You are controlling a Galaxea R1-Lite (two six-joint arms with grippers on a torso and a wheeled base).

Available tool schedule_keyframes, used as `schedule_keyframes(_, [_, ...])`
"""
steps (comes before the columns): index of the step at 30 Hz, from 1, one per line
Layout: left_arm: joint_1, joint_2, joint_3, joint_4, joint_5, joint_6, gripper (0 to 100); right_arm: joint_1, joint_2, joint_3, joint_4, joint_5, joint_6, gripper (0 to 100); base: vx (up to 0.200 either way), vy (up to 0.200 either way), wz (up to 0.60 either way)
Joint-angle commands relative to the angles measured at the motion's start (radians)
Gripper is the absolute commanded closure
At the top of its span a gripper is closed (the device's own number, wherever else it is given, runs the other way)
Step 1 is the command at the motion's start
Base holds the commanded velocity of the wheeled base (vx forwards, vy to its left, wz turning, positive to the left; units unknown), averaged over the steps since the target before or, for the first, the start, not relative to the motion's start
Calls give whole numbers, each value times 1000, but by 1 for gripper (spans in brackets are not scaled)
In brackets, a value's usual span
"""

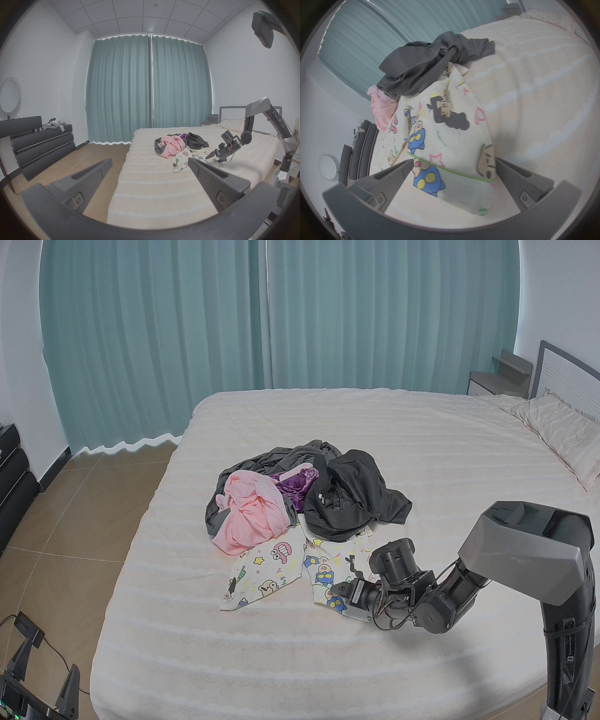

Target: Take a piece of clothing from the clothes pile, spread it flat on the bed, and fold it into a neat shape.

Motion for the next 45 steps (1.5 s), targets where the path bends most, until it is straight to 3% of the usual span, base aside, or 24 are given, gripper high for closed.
schedule_keyframes(1, [0,-15,18,0,0,0,0,27,22,-50,5,1,-3,0,0,0,0])
schedule_keyframes(8, [0,-15,18,0,0,0,0,47,61,-189,114,0,-8,0,0,0,0])
schedule_keyframes(9, [0,-15,18,0,0,0,0,47,61,-195,123,0,-8,100,0,0,0])
schedule_keyframes(20, [0,-15,18,0,0,0,0,36,-16,-112,133,0,-14,100,0,0,0])
schedule_keyframes(27, [0,-15,18,0,0,0,0,38,-257,113,126,21,0,100,0,0,0])
schedule_keyframes(33, [0,-15,18,0,0,0,0,50,-458,306,36,119,-1,100,0,0,0])
schedule_keyframes(39, [0,-15,18,-3,-1,9,0,58,-702,576,-197,227,-3,100,0,0,0])
schedule_keyframes(45, [0,-16,18,-5,-1,20,0,55,-936,702,-300,346,-5,100,0,0,0])
